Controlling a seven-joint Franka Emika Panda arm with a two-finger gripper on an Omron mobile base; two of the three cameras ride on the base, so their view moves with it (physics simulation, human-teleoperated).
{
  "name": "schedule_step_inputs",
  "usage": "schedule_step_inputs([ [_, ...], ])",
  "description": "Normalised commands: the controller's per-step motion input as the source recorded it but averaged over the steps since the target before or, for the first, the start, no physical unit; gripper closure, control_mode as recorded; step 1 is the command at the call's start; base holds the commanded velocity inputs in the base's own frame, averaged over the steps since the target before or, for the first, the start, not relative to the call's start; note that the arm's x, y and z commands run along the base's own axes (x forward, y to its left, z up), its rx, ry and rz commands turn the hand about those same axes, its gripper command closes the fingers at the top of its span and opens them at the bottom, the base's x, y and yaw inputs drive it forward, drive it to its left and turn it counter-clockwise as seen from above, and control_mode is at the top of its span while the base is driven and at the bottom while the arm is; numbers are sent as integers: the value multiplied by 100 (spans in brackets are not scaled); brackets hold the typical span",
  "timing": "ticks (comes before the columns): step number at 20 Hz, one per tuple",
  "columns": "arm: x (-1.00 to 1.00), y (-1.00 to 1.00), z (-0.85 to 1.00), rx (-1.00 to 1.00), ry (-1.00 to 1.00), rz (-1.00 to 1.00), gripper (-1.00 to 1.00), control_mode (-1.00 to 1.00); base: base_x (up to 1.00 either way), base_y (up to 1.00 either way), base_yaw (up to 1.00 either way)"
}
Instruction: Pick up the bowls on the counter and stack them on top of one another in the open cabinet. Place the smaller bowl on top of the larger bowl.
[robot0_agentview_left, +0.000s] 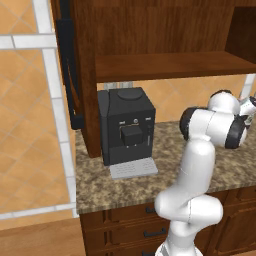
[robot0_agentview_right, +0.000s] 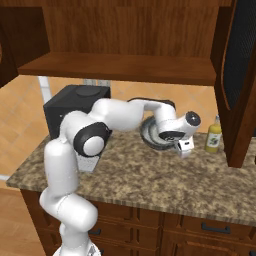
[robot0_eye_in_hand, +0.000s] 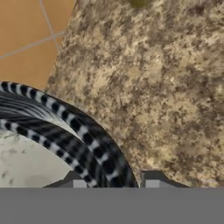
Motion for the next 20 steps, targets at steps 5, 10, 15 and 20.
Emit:
schedule_step_inputs([
  [5, -63, 17, 96, 0, -2, 0, 100, -100, 0, 0, 0],
  [10, -61, 45, 91, 0, -8, -1, 100, -100, 0, 0, 0],
  [15, -79, 42, 69, 0, -14, -6, 100, -100, 0, 0, 0],
  [20, -84, 47, 76, 0, -14, -12, 100, -100, 0, 0, 0],
])
